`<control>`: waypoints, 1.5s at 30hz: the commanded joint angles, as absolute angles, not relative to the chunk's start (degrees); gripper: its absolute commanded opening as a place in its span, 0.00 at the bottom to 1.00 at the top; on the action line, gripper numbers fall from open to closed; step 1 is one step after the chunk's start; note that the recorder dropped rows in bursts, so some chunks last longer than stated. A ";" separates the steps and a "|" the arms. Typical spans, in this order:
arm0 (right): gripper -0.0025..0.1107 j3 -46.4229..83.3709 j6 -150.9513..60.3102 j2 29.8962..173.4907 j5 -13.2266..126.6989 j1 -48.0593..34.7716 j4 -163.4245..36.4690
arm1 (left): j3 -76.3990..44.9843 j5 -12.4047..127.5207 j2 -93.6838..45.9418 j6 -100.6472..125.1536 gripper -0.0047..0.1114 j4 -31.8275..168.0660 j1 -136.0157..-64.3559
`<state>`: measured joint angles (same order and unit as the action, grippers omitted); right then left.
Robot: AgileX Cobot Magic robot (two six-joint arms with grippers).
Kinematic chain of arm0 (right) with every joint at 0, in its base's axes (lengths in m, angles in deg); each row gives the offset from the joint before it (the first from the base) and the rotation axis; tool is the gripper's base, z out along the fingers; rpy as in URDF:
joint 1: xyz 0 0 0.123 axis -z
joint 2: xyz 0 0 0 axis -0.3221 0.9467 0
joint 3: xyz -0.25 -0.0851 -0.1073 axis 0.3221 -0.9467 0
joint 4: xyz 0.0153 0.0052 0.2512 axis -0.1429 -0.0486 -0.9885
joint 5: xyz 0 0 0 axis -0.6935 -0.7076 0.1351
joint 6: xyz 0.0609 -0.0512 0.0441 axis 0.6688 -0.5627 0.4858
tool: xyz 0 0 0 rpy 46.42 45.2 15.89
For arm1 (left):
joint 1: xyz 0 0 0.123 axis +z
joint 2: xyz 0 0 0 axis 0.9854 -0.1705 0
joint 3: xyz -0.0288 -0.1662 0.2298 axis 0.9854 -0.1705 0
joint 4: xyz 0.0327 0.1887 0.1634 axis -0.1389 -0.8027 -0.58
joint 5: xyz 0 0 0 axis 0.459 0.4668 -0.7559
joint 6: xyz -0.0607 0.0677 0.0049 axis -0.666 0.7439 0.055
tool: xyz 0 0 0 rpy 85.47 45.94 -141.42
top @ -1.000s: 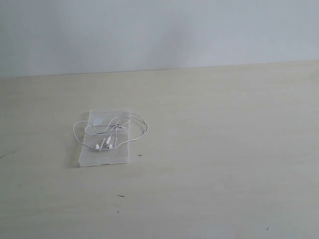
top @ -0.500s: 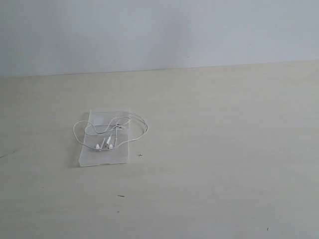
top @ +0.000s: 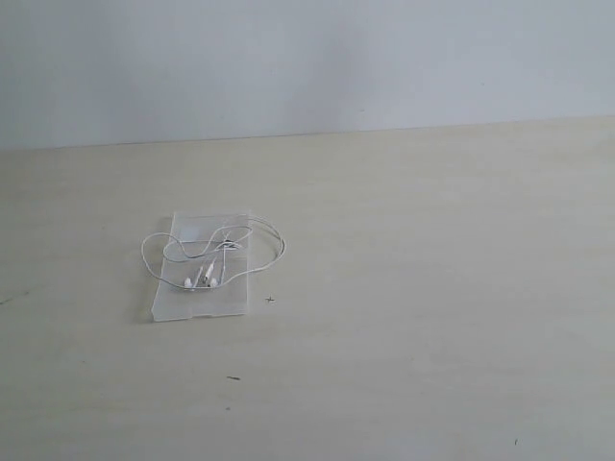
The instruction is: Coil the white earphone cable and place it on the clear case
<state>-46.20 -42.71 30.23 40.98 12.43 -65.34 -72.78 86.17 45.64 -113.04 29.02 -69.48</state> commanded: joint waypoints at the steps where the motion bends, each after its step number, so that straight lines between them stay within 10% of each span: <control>1: 0.02 -46.42 -43.06 29.90 41.53 12.74 -65.42 | -73.08 83.11 45.94 -97.58 0.04 49.29 -69.38; 11: 0.02 -46.42 -43.06 29.90 41.53 12.74 -65.53 | -73.08 57.20 45.94 21.13 0.04 58.24 -69.27; 18: 0.02 -46.42 -43.06 29.90 41.53 12.74 -65.53 | -74.57 38.47 45.94 22.83 0.04 74.09 -69.27; 45: 0.02 -46.42 -43.06 29.90 41.53 12.74 -65.53 | -76.40 36.71 45.94 -1.17 0.04 82.72 -69.27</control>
